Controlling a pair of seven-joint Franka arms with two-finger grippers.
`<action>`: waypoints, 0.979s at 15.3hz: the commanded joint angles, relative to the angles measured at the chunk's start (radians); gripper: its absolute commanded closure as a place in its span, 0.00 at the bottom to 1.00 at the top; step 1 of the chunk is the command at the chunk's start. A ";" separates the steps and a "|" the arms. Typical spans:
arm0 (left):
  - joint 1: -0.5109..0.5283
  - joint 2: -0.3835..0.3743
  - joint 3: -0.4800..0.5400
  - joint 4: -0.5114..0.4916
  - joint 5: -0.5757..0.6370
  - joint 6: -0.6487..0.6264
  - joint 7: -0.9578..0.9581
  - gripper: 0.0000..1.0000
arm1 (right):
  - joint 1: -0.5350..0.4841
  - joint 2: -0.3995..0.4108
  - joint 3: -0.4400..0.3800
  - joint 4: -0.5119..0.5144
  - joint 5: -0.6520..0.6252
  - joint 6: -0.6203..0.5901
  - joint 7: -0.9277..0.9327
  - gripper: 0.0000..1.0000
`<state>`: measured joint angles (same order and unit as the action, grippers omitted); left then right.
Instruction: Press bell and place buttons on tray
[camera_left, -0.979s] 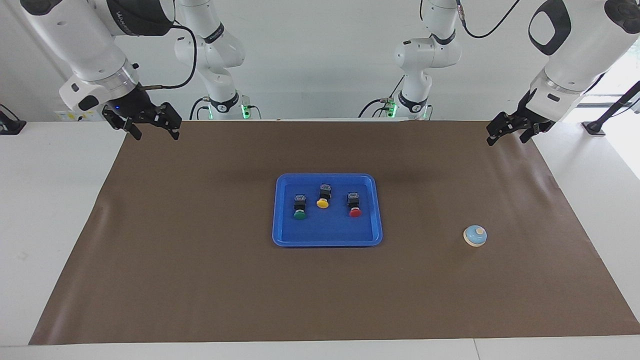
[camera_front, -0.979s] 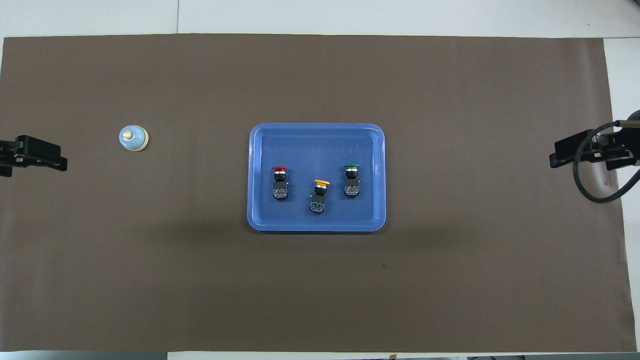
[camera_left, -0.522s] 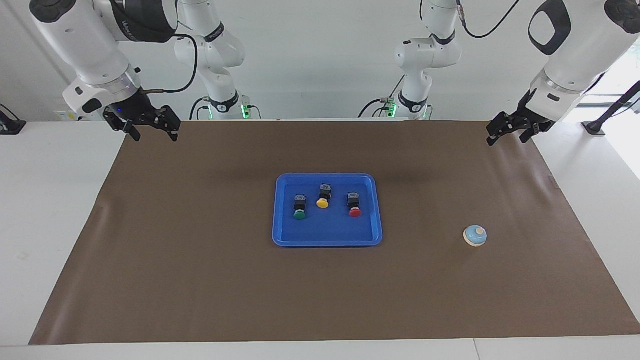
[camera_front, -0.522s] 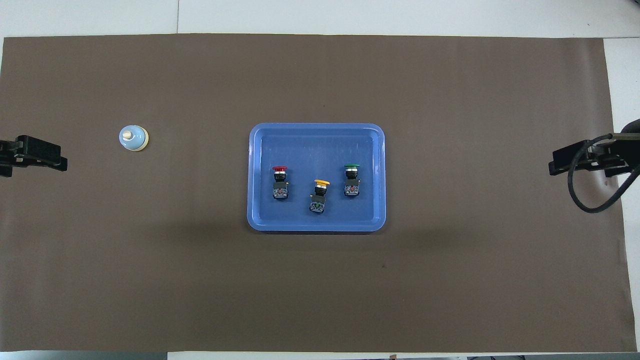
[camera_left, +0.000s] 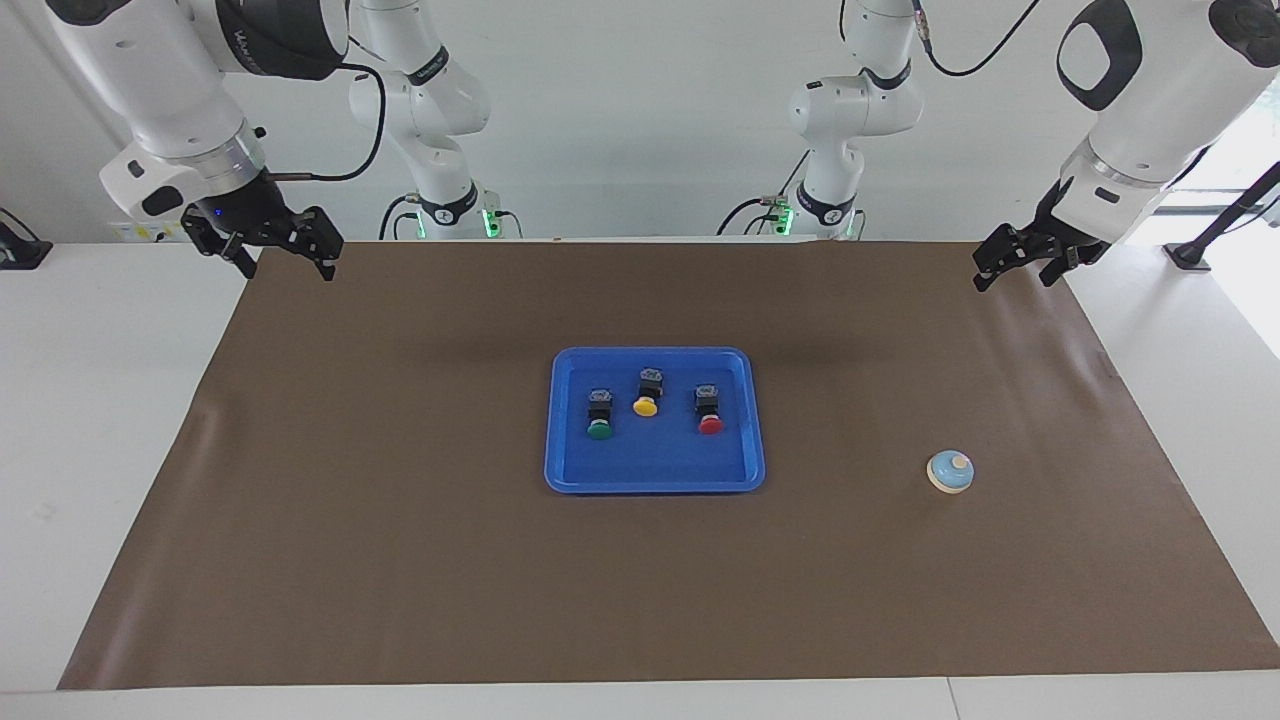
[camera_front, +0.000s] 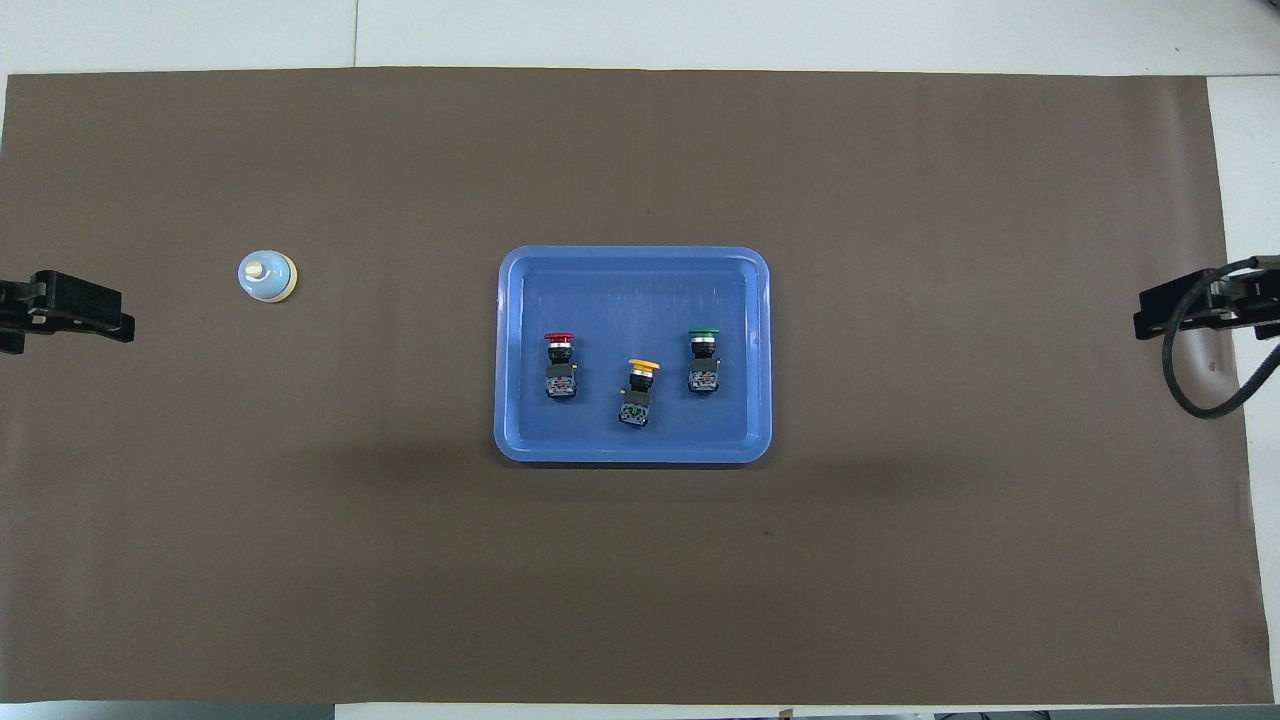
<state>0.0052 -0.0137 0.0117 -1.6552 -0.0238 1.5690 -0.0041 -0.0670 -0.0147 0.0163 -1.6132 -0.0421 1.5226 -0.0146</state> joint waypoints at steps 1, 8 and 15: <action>-0.004 0.000 0.004 0.014 0.010 -0.017 -0.004 0.00 | -0.014 0.010 0.010 0.024 0.001 -0.024 -0.024 0.00; -0.004 0.000 0.004 0.014 0.010 -0.017 -0.004 0.00 | -0.014 0.001 0.010 0.022 0.039 -0.024 -0.021 0.00; -0.002 -0.003 0.001 -0.077 0.013 0.163 -0.051 1.00 | -0.007 -0.011 0.007 0.001 0.038 -0.025 -0.019 0.00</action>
<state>0.0052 -0.0136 0.0109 -1.6768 -0.0238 1.6624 -0.0357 -0.0670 -0.0148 0.0175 -1.6048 -0.0197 1.5101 -0.0146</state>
